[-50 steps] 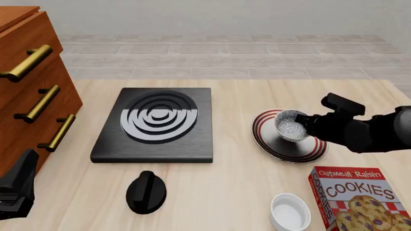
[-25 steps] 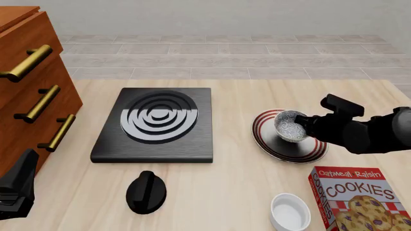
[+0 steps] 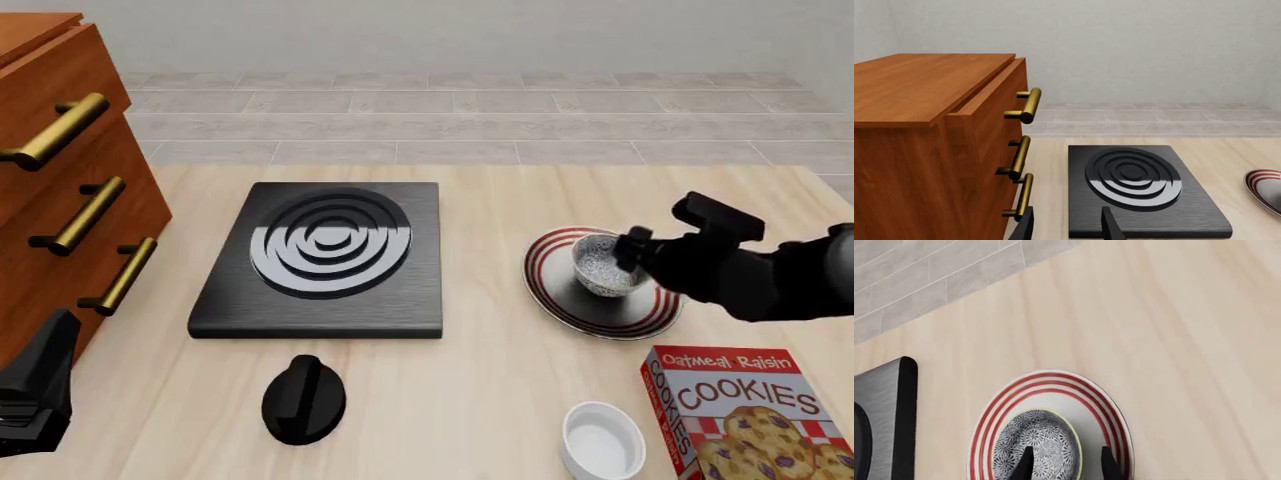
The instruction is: Pick the akita bowl on the cookies box and place it on the plate.
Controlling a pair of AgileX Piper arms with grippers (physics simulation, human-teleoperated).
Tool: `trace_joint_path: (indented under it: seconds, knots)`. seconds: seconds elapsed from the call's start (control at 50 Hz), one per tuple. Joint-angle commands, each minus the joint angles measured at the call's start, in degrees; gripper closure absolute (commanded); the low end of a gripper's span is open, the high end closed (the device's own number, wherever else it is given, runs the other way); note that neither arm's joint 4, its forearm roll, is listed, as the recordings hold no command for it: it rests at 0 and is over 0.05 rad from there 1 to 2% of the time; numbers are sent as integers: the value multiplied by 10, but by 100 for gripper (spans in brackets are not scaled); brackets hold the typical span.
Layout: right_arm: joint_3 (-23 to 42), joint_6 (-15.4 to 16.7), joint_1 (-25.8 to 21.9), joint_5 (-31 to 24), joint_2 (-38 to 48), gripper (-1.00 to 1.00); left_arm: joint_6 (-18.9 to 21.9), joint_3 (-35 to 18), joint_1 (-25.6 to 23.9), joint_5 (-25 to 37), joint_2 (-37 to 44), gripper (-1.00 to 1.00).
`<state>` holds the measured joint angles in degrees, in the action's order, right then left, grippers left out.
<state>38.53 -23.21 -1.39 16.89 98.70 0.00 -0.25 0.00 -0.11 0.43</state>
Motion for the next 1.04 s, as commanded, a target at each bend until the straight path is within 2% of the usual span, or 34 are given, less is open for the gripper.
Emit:
trace_joint_path:
  seconds: [0.02, 0.44, 0.66, 0.76, 0.98, 1.04]
  knots:
    - [-5, -1, 6, -18, -39, -100, 0, 0, 0, 0, 0, -100]
    - [-47, 13, 6, -139, -288, -100, 0, 0, 0, 0, 0, -100]
    - [-75, 15, -12, -235, -459, -100, 0, 0, 0, 0, 0, -100]
    - [-83, 15, -18, -265, -511, -100, 0, 0, 0, 0, 0, -100]
    - [-105, 17, -24, -390, -713, -100, 0, 0, 0, 0, 0, -100]
    - [-115, 7, -23, -417, -770, -100, 0, 0, 0, 0, 0, -100]
